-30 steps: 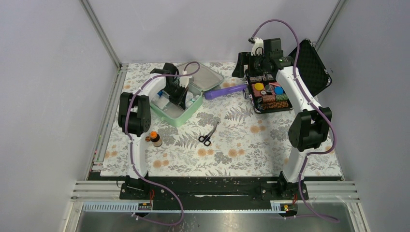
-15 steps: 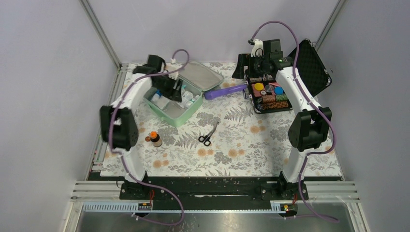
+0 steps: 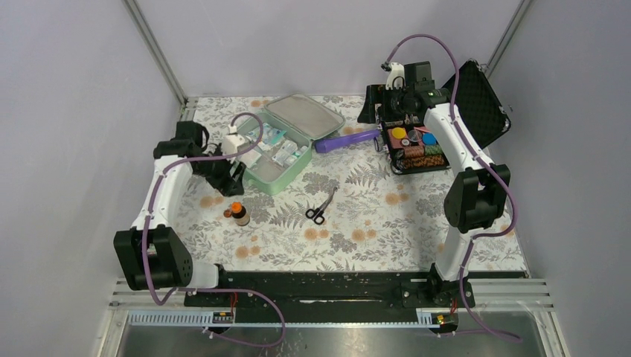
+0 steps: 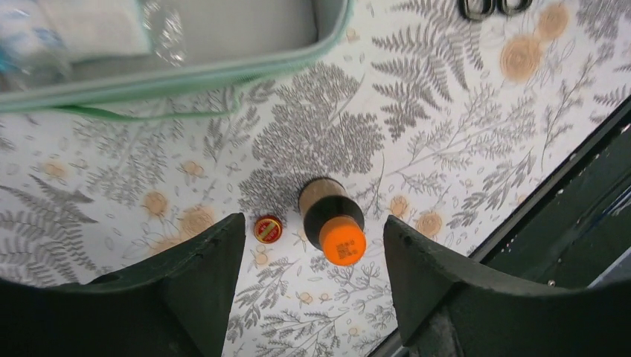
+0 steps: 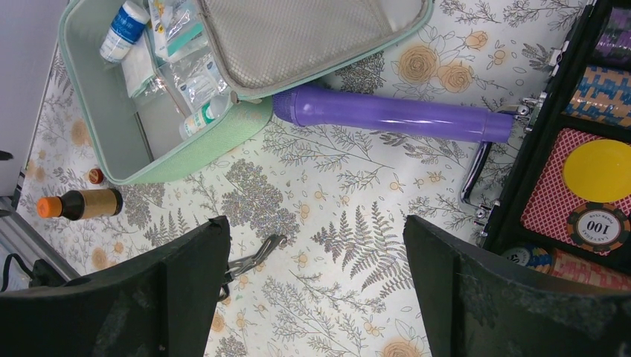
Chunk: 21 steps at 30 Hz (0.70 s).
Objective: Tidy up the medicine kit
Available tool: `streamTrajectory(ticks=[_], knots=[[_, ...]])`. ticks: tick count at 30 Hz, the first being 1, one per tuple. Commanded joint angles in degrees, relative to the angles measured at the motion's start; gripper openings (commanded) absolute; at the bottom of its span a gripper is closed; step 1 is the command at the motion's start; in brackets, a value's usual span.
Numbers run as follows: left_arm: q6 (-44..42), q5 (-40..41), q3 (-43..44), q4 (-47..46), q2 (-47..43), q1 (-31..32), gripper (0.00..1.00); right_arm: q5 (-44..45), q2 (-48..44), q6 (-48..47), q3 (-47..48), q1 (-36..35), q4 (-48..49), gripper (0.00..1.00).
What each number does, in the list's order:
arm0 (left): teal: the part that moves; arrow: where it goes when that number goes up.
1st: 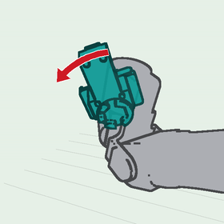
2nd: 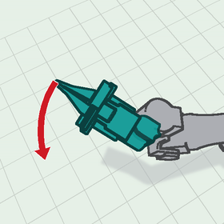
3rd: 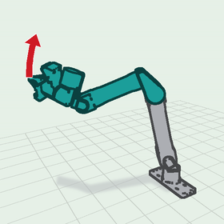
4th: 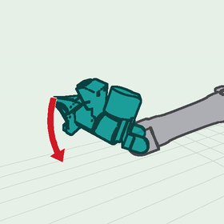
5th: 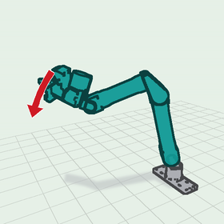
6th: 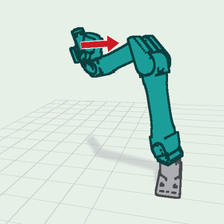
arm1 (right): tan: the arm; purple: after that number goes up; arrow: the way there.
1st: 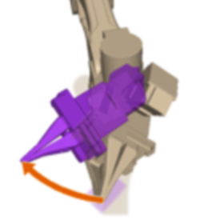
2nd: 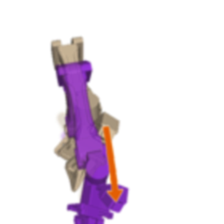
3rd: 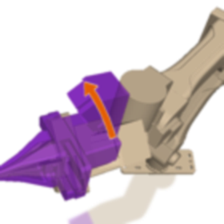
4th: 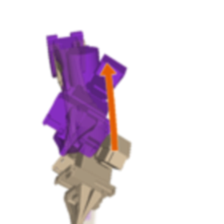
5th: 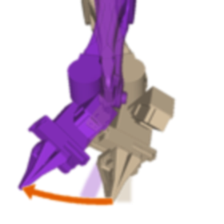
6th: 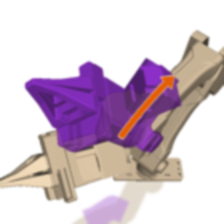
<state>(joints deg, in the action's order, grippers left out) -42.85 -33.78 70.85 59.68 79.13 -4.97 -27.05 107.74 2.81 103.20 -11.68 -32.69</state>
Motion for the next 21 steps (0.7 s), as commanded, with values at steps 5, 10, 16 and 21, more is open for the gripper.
streamTrajectory(ticks=[5, 10, 16, 21], knots=[[-8.94, 3.44, -6.16, 2.33, -2.13, -0.51, 0.68, -0.81, 0.10, -0.24, 1.39, -0.54, 0.61, 0.93], [-16.49, 2.28, -11.06, 3.93, -6.54, -1.35, 0.75, -1.23, 0.34, 0.05, 1.22, -0.60, 0.74, 0.93], [-16.59, 4.32, -13.67, -1.61, -5.18, -1.41, 0.70, -1.27, 0.53, 0.24, 1.29, -0.71, 0.93, 0.93], [-15.46, 2.00, -10.40, -1.25, -1.02, -1.32, 0.50, -1.06, 0.14, 0.11, 0.75, -0.78, 0.90, 0.93]])
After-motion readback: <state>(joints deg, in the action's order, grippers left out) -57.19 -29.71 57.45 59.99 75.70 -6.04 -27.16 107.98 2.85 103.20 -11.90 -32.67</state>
